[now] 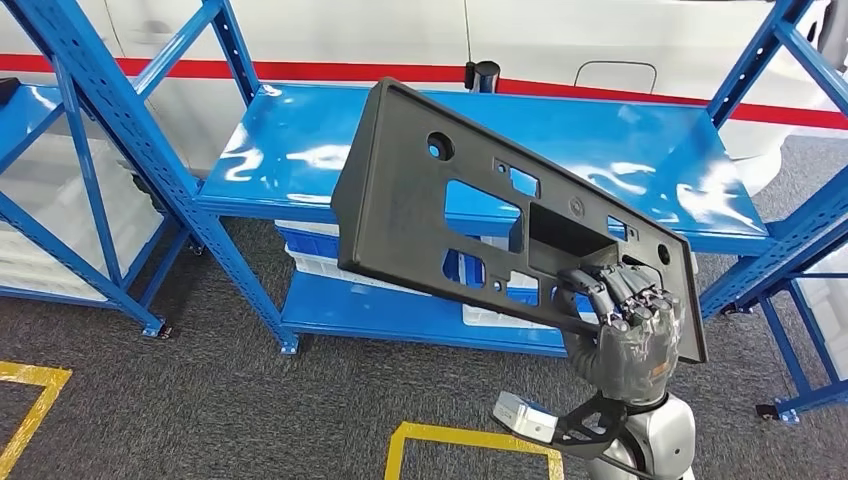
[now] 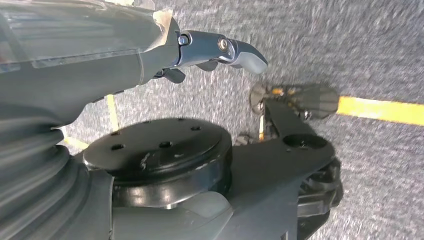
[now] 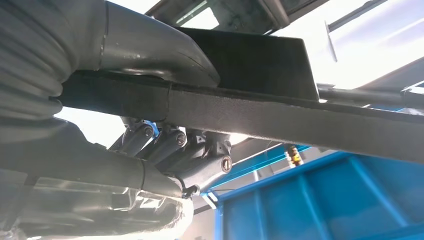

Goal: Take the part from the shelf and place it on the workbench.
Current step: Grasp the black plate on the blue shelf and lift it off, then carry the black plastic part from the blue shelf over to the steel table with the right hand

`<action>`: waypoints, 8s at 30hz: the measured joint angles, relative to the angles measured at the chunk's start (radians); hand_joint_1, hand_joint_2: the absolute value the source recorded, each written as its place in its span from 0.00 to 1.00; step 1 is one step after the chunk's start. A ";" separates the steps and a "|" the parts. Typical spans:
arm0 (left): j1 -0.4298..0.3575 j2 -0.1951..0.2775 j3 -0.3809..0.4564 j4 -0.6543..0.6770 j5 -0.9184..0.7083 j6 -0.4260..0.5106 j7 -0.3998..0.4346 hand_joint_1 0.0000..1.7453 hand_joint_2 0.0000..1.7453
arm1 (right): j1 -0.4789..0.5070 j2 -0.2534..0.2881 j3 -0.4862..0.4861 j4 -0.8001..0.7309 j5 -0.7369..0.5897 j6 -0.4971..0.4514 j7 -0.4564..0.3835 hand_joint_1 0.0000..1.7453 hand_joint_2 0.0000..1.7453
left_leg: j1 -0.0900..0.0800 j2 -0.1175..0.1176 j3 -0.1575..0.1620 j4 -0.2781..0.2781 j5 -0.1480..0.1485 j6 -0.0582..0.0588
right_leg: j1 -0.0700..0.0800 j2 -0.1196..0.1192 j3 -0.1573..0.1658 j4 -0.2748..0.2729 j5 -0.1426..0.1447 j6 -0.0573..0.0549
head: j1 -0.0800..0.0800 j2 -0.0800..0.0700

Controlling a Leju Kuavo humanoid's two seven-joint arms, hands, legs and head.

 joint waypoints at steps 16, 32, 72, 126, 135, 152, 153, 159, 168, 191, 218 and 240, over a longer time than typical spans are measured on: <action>-0.006 0.008 0.012 0.000 0.012 -0.007 0.020 0.00 1.00 | -0.029 0.002 0.024 0.024 -0.019 0.000 -0.005 1.00 1.00 | 0.000 -0.008 0.101 -0.015 -0.090 0.009 | -0.002 -0.009 -0.094 0.013 0.086 -0.002 | -0.006 0.000; -0.005 0.007 0.017 0.001 0.013 -0.011 0.041 0.00 1.00 | -0.062 -0.005 0.034 0.063 -0.032 0.000 -0.008 1.00 1.00 | 0.001 0.000 -0.032 0.001 0.014 -0.006 | -0.007 -0.002 0.008 -0.013 -0.003 -0.011 | 0.000 0.000; -0.001 -0.003 0.042 0.002 0.032 0.018 0.024 0.00 1.00 | -0.125 -0.030 0.090 0.155 -0.060 0.000 -0.005 1.00 1.00 | 0.001 -0.005 0.049 0.096 -0.104 0.012 | 0.012 -0.009 -0.062 -0.001 0.059 -0.036 | 0.000 0.000; 0.007 -0.020 0.046 0.008 0.023 0.057 0.008 0.00 1.00 | -0.136 -0.007 0.083 0.174 -0.076 0.000 -0.058 1.00 1.00 | 0.008 0.000 -0.064 0.091 -0.088 -0.022 | -0.009 -0.014 -0.007 -0.013 0.023 -0.039 | -0.004 0.000; 0.004 -0.019 0.050 0.007 0.025 0.067 0.006 0.00 1.00 | -0.148 0.003 0.083 0.189 -0.072 0.000 -0.058 1.00 1.00 | 0.019 -0.007 0.119 0.011 -0.110 -0.026 | -0.006 -0.015 -0.106 0.009 0.101 -0.012 | -0.008 0.000; 0.003 -0.024 0.060 0.008 0.026 0.071 0.004 0.00 1.00 | -0.170 0.002 0.085 0.208 -0.074 0.000 -0.051 1.00 1.00 | -0.002 0.005 -0.040 -0.018 0.055 0.005 | 0.015 -0.010 0.055 -0.028 -0.030 -0.006 | -0.005 0.000; 0.003 -0.024 0.060 0.008 0.026 0.071 0.004 0.00 1.00 | -0.170 0.002 0.085 0.209 -0.074 0.000 -0.051 1.00 1.00 | 0.000 0.004 -0.044 -0.017 0.062 -0.001 | 0.010 -0.010 0.046 -0.026 -0.025 -0.015 | -0.006 0.000; -0.002 -0.019 0.061 0.008 0.031 0.049 0.067 0.00 1.00 | -0.188 0.001 0.086 0.224 -0.097 0.000 -0.049 1.00 1.00 | 0.011 -0.002 -0.112 0.220 -0.127 -0.029 | 0.005 -0.017 -0.027 -0.006 0.037 -0.056 | -0.015 0.000; -0.013 -0.011 0.061 0.006 0.032 0.052 0.089 0.00 1.00 | -0.219 0.001 0.085 0.257 -0.118 0.000 -0.073 1.00 1.00 | -0.006 -0.006 0.085 -0.006 -0.090 0.015 | 0.011 -0.017 -0.117 0.015 0.108 -0.023 | -0.017 0.000; -0.004 -0.002 0.066 0.006 0.000 0.076 -0.025 0.00 1.00 | -0.214 -0.045 0.095 0.313 -0.155 0.000 0.018 1.00 1.00 | 0.020 -0.002 -0.136 0.294 -0.141 -0.026 | 0.005 0.018 -0.016 -0.001 0.013 -0.048 | -0.015 0.000; -0.001 -0.006 0.027 0.005 -0.064 0.142 -0.283 0.00 1.00 | -0.049 -0.009 0.027 0.165 0.008 0.000 0.148 1.00 1.00 | 0.031 0.024 -0.001 0.118 -0.154 -0.035 | -0.020 -0.007 -0.087 0.021 0.057 -0.021 | -0.001 0.000; -0.003 -0.015 0.020 0.005 -0.039 0.058 -0.151 0.00 1.00 | -0.072 0.010 0.032 0.154 0.033 0.011 0.214 1.00 1.00 | 0.006 0.086 0.068 -0.018 -0.070 0.029 | -0.005 -0.045 -0.125 0.118 0.015 0.033 | 0.005 0.000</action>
